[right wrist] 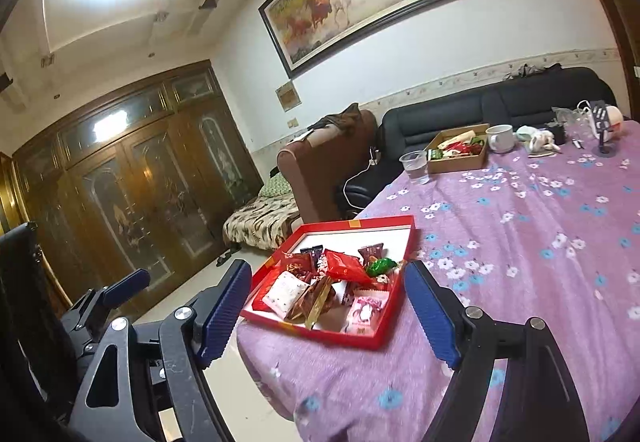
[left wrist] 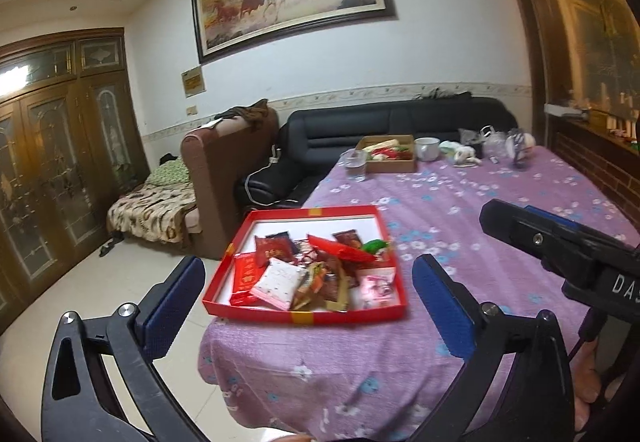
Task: Organize snacks
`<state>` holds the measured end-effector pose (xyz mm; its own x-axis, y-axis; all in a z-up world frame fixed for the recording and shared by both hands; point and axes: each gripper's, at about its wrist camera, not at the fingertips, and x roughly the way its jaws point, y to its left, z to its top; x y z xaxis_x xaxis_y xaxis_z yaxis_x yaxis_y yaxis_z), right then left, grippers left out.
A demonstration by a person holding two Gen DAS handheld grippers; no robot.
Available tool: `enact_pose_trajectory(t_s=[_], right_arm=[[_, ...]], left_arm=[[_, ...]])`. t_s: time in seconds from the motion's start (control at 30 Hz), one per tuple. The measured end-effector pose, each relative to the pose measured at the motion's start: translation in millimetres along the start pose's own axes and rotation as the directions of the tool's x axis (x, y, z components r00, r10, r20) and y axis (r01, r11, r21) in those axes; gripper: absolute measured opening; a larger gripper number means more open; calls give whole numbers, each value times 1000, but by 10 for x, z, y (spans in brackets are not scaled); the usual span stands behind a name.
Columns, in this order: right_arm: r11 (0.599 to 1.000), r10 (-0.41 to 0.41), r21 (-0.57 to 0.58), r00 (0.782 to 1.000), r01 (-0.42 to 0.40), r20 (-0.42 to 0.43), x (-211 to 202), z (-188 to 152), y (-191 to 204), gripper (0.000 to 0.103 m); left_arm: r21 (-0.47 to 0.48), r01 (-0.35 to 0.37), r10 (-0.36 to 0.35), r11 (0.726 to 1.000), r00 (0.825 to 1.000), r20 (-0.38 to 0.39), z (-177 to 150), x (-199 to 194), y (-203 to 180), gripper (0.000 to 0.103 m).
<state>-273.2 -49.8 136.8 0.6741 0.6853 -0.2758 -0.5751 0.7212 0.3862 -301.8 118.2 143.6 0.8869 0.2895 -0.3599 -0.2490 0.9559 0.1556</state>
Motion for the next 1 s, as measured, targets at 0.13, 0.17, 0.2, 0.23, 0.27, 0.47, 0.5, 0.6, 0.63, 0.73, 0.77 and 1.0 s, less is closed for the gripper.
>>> enact_pose_trajectory(t_s=[0.13, 0.17, 0.2, 0.23, 0.27, 0.47, 0.5, 0.6, 0.63, 0.73, 0.77, 1.0], right_arm=[[1000, -12, -6, 999, 12, 46, -192, 6, -25, 84], [1000, -16, -8, 998, 17, 58, -221, 19, -34, 84], [1000, -20, -8, 998, 21, 67, -246, 22, -40, 84], [1000, -22, -6, 997, 22, 68, -255, 27, -48, 84], [1000, -22, -3, 997, 22, 67, -256, 42, -72, 84], [1000, -26, 10, 998, 26, 55, -275, -4, -64, 84], [1000, -30, 1, 998, 30, 55, -268, -14, -26, 84], [999, -29, -27, 998, 30, 59, -268, -42, 61, 84], [999, -32, -33, 997, 35, 67, -276, -50, 93, 84], [997, -58, -48, 995, 62, 79, -277, -69, 167, 84], [996, -68, -49, 995, 72, 79, -276, -76, 191, 84], [995, -70, -68, 995, 75, 70, -260, -106, 288, 84]], left_arm=[[-20, 9, -8, 1000, 1000, 27, 27, -58, -35, 103], [-23, 10, -9, 1000, 999, 31, 24, -67, -41, 103], [-26, 9, -8, 1000, 999, 33, 17, -57, -47, 103], [-26, 5, -4, 1000, 1000, 31, 9, -45, -56, 103], [-24, 3, -2, 1000, 1000, 26, -4, -32, -64, 103], [-33, 3, -3, 999, 1000, 1, -149, -52, -17, 103], [-37, 4, -4, 999, 1000, -1, -162, -59, 3, 103], [-59, 10, -11, 998, 1000, -12, -199, -44, 66, 103], [-67, 15, -16, 998, 1000, -18, -211, -31, 89, 103], [-81, 28, -30, 996, 999, -31, -233, -15, 126, 103], [-83, 30, -33, 996, 999, -32, -237, -14, 135, 103], [-89, 27, -31, 996, 999, -38, -294, -8, 187, 103]])
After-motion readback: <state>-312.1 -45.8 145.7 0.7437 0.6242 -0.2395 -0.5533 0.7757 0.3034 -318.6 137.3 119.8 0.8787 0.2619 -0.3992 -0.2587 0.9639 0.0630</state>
